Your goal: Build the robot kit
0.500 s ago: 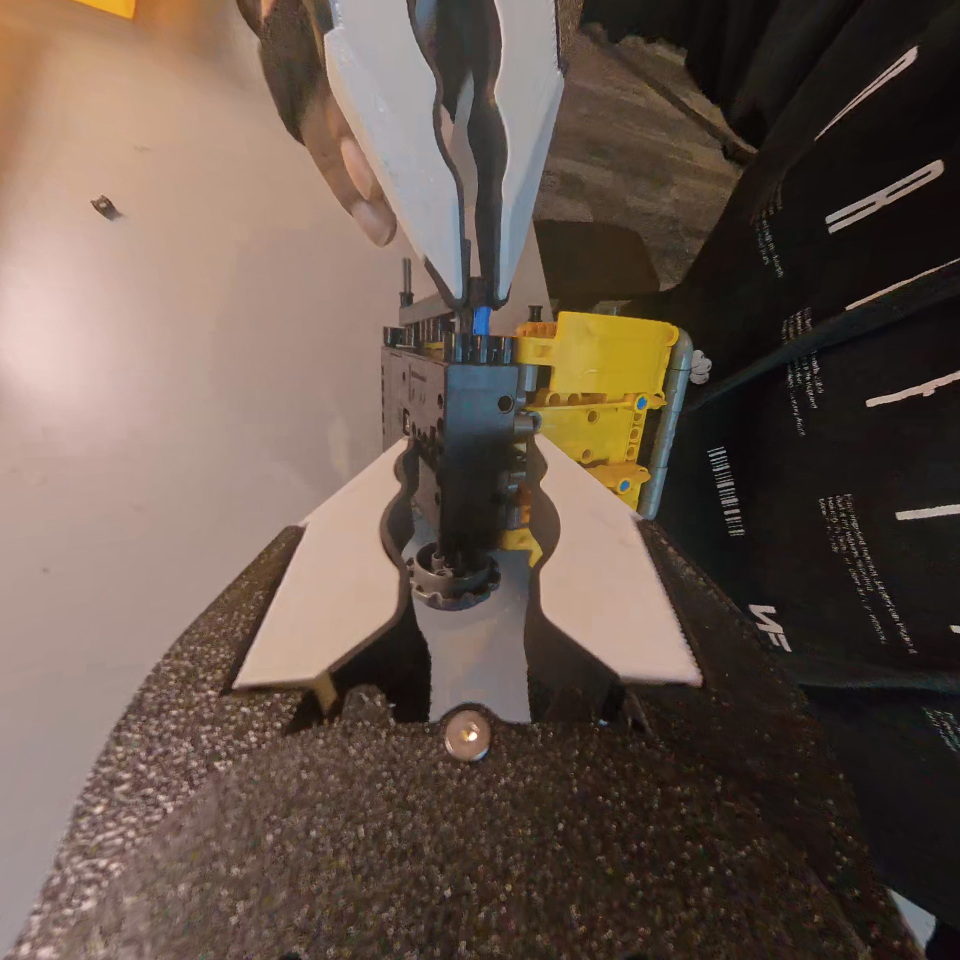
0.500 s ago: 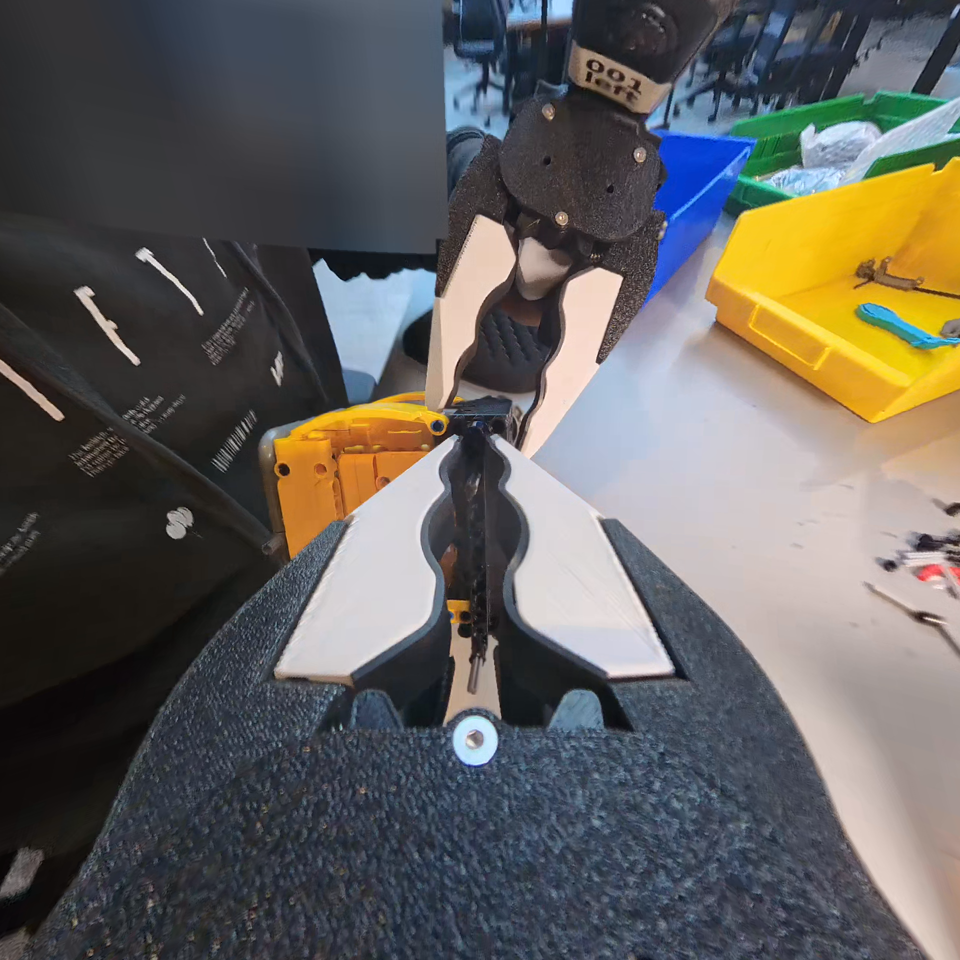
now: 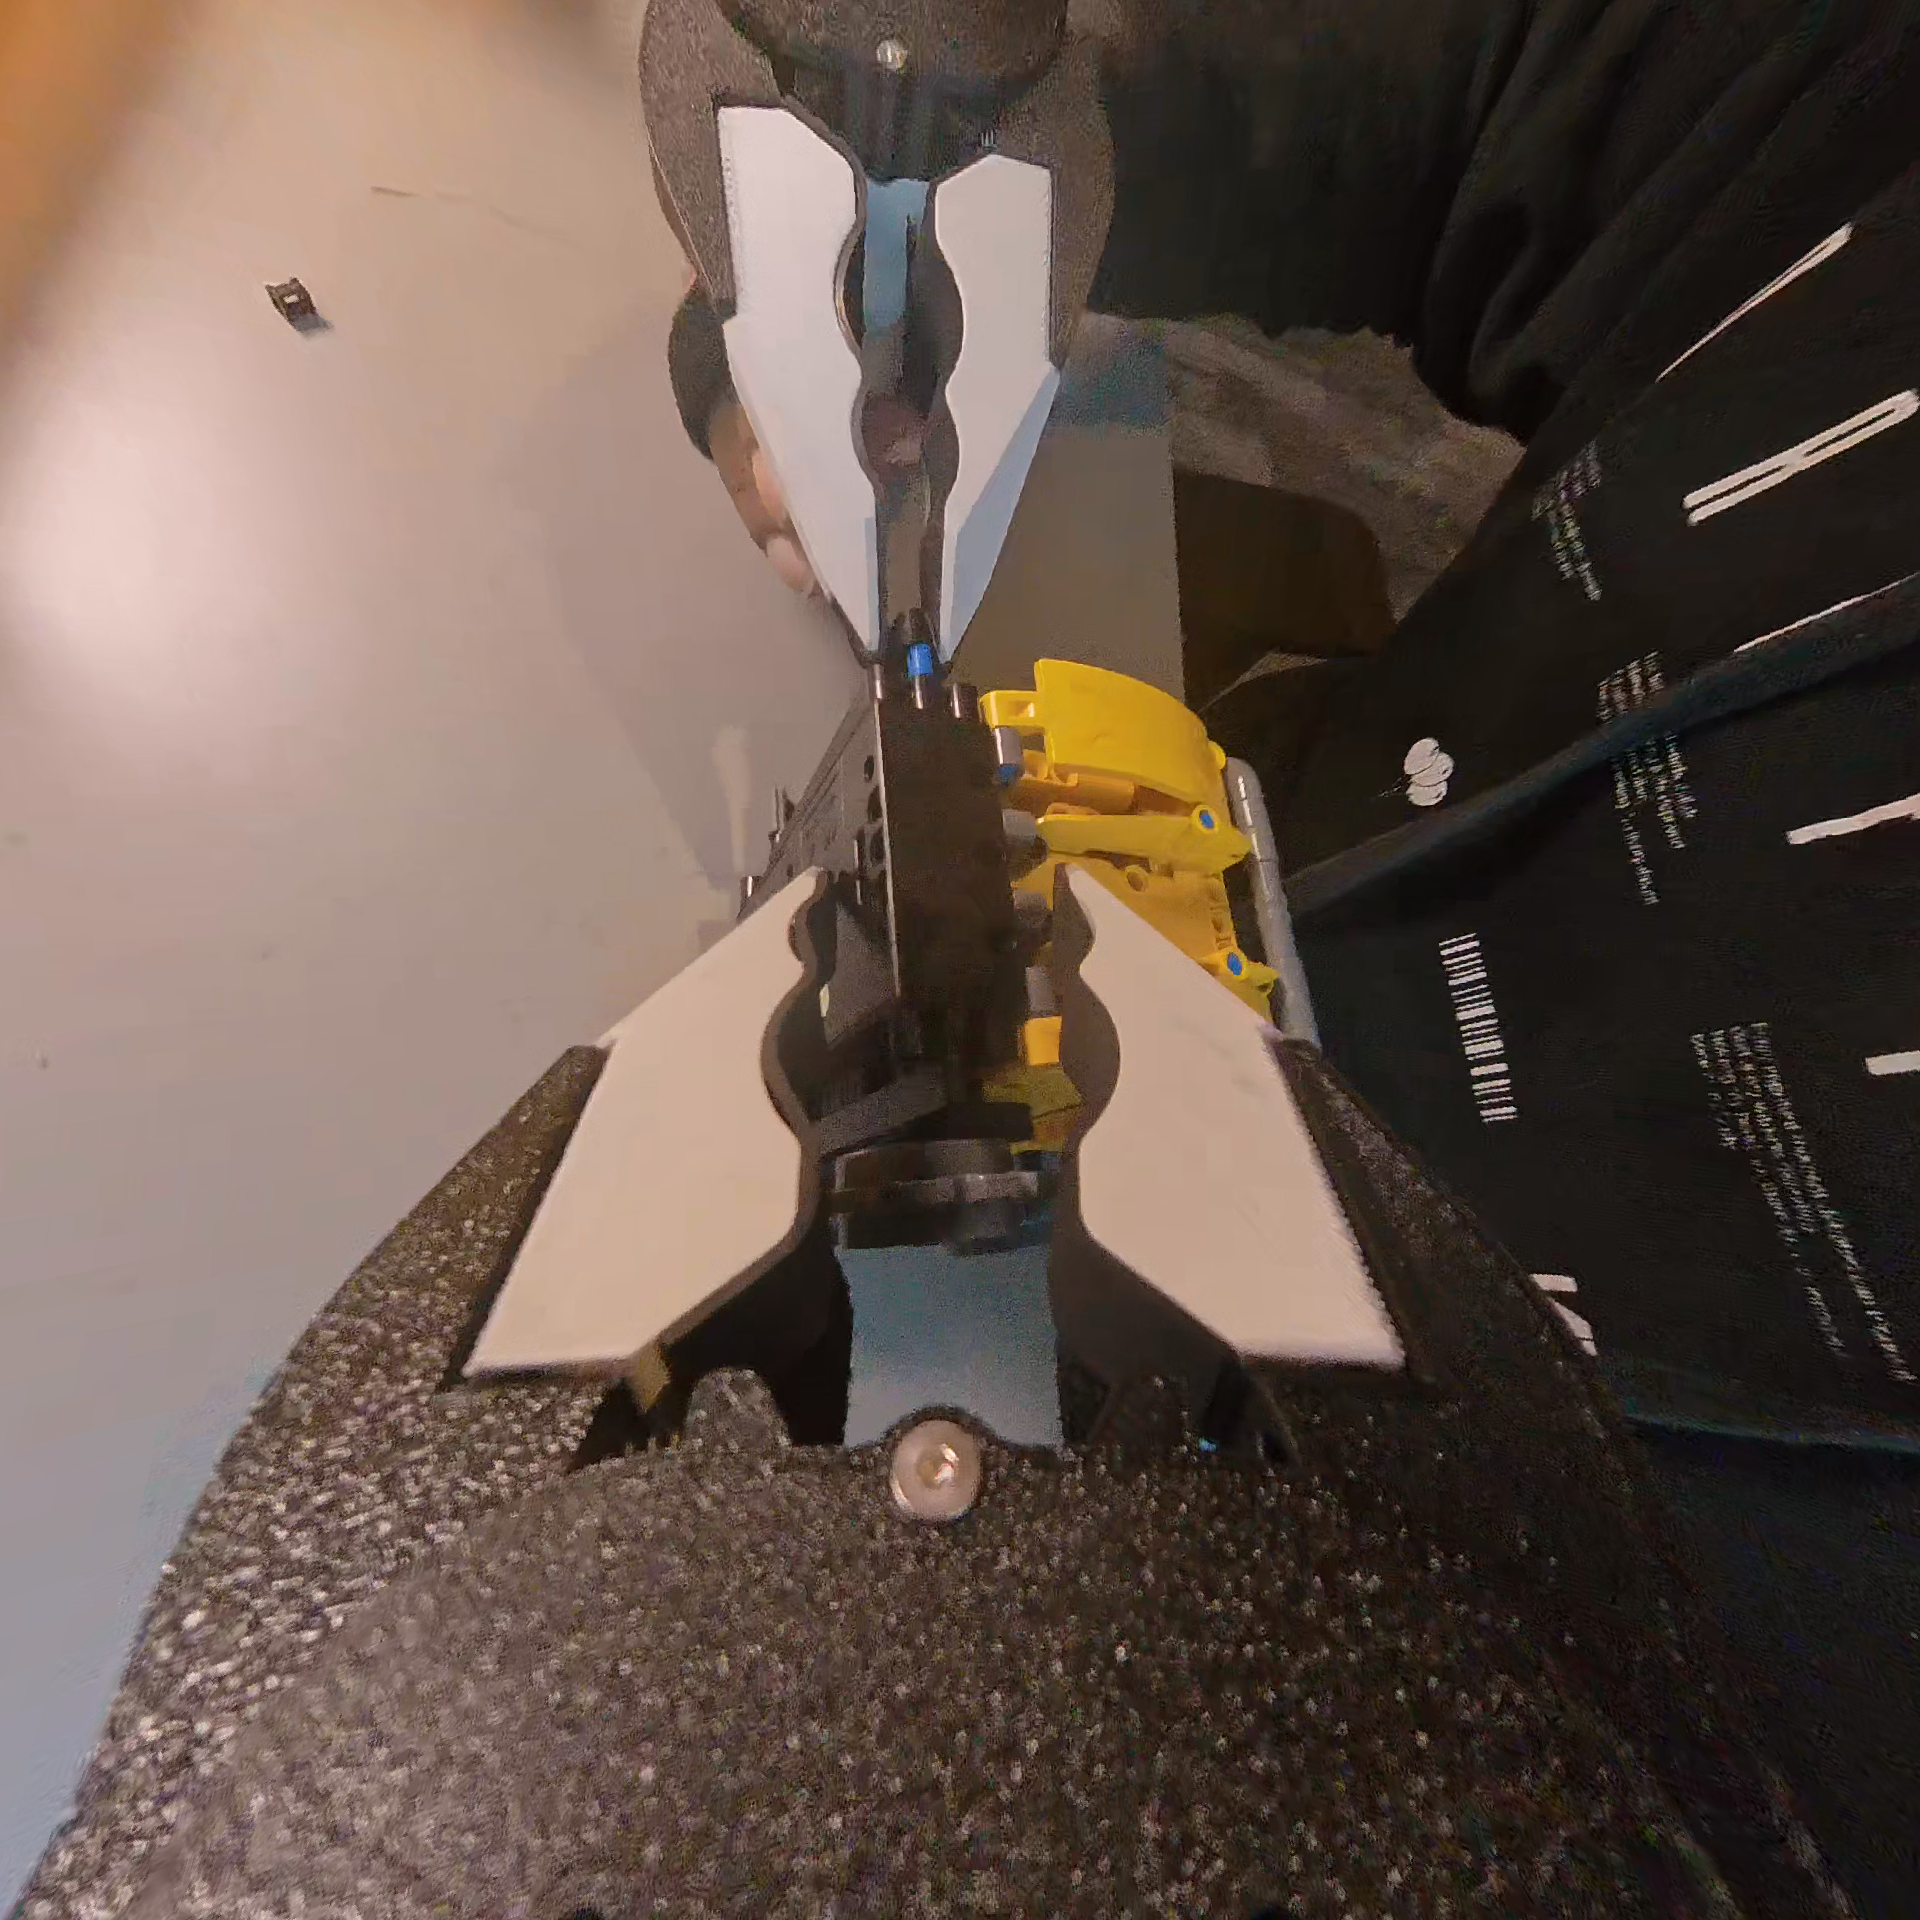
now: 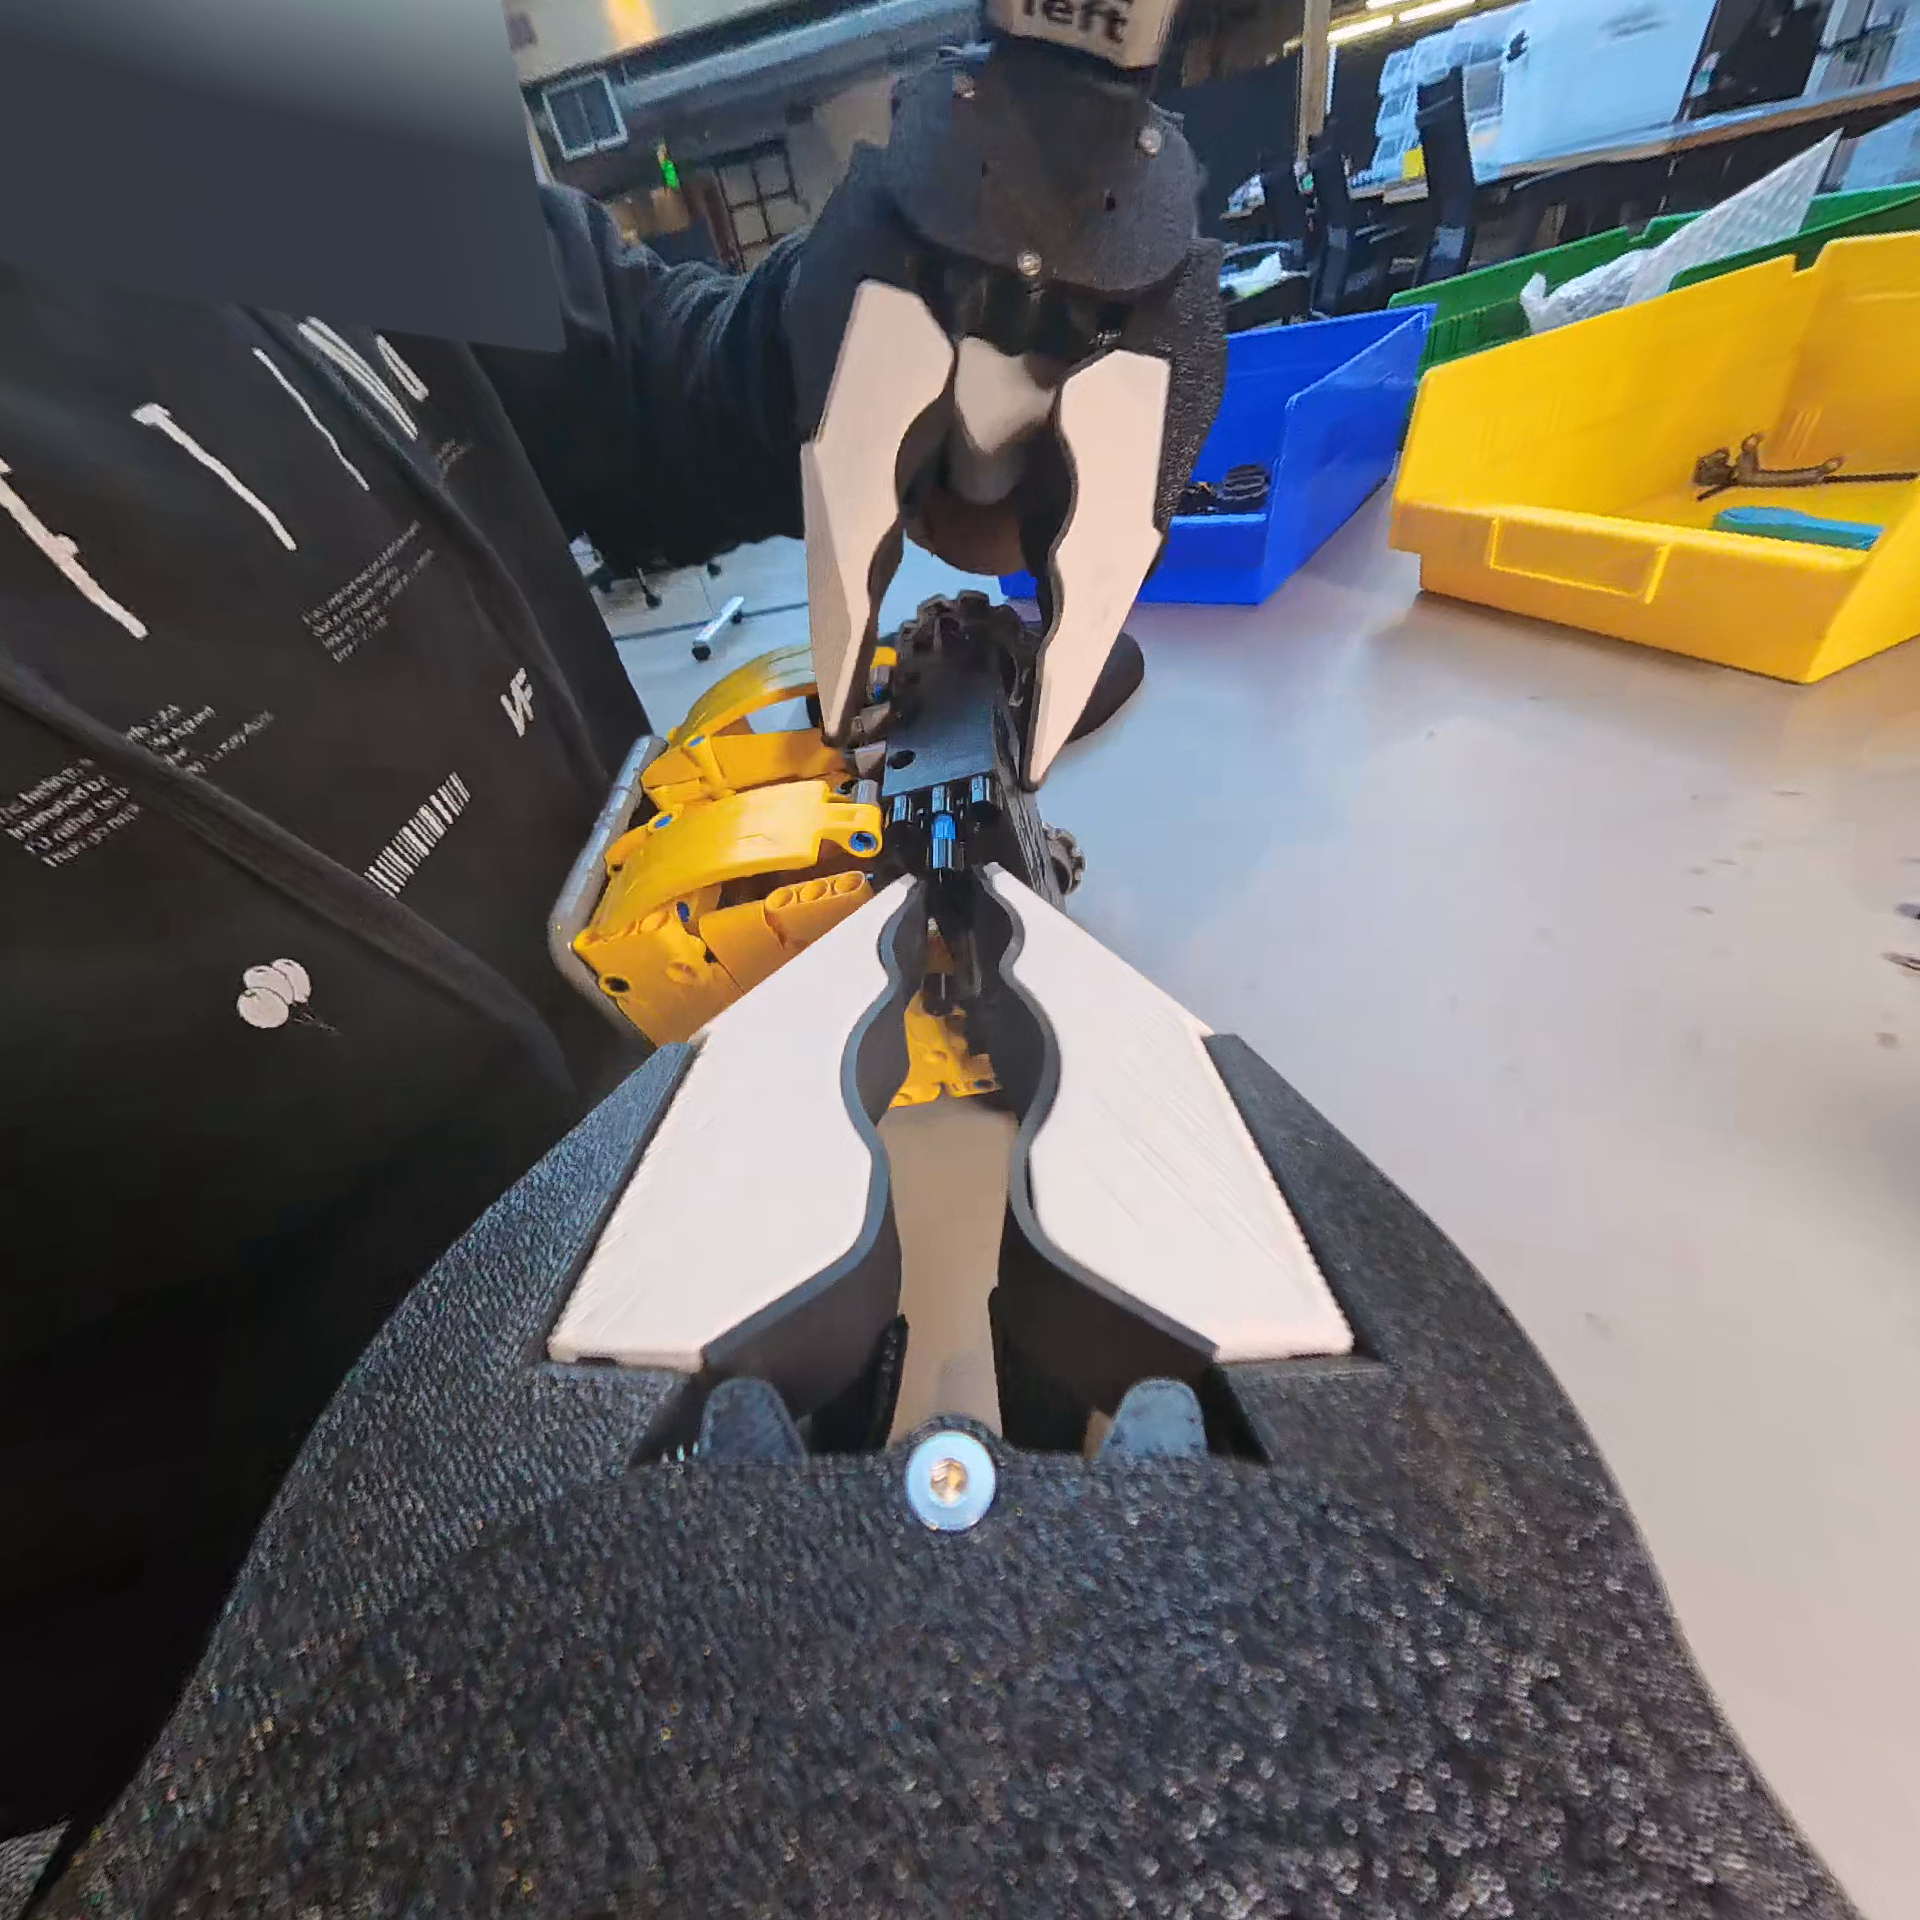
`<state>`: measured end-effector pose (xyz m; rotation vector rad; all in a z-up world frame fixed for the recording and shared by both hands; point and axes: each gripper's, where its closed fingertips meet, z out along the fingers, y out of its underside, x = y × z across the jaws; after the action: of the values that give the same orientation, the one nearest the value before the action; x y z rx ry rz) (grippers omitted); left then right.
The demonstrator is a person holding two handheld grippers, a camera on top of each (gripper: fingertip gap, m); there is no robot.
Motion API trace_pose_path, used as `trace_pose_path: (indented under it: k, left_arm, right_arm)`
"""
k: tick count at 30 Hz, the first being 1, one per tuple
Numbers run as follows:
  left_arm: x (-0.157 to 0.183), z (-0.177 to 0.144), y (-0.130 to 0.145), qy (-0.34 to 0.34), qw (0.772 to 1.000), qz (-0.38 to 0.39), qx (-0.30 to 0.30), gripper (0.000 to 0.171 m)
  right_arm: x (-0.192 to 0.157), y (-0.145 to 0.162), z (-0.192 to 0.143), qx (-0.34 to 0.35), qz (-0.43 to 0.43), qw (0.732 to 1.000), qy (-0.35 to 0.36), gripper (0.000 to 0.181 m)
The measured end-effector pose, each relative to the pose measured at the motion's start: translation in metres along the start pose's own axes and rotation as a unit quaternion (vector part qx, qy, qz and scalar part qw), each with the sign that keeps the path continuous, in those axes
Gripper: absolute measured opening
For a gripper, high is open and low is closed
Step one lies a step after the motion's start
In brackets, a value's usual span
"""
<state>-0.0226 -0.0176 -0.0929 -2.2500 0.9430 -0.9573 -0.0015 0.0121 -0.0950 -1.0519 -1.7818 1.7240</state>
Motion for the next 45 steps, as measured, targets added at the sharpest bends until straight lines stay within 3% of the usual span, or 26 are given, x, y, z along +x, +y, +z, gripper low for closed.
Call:
trace_pose_path:
  k: [3, 5, 7, 10, 14, 32, 45]
  left_arm:
    - [-0.001, -0.008, -0.018, 0.066, 0.994, -0.074, 0.053, 0.040]
    - [-0.013, -0.003, -0.015, 0.057, 0.994, -0.082, 0.032, 0.040]
    - [-0.008, 0.005, -0.018, 0.090, 0.991, -0.099, 0.022, 0.041]
    - [-0.009, 0.016, -0.021, 0.112, 0.985, -0.126, 0.023, 0.026]
    - [-0.006, 0.019, -0.020, 0.144, 0.972, -0.182, 0.040, 0.025]
    - [-0.001, 0.014, -0.022, 0.073, 0.982, -0.151, 0.081, 0.014]
    - [-0.004, 0.018, -0.021, 0.070, 0.981, -0.169, 0.058, 0.013]
  right_arm:
    - [-0.001, 0.000, -0.001, 0.006, -0.012, 1.000, -0.008, 0.008]
    - [-0.001, 0.000, 0.000, 0.003, -0.030, 1.000, -0.009, 0.008]
    - [0.001, 0.000, 0.000, 0.004, -0.038, 0.999, -0.007, 0.008]
    - [0.000, -0.001, 0.002, 0.002, -0.059, 0.998, -0.004, 0.008]
    - [-0.003, 0.000, 0.003, -0.002, -0.080, 0.997, 0.003, 0.008]
    - [-0.007, -0.005, 0.009, -0.030, -0.125, 0.991, 0.045, 0.004]
    - [-0.006, -0.003, 0.009, -0.042, -0.147, 0.987, 0.050, 0.003]
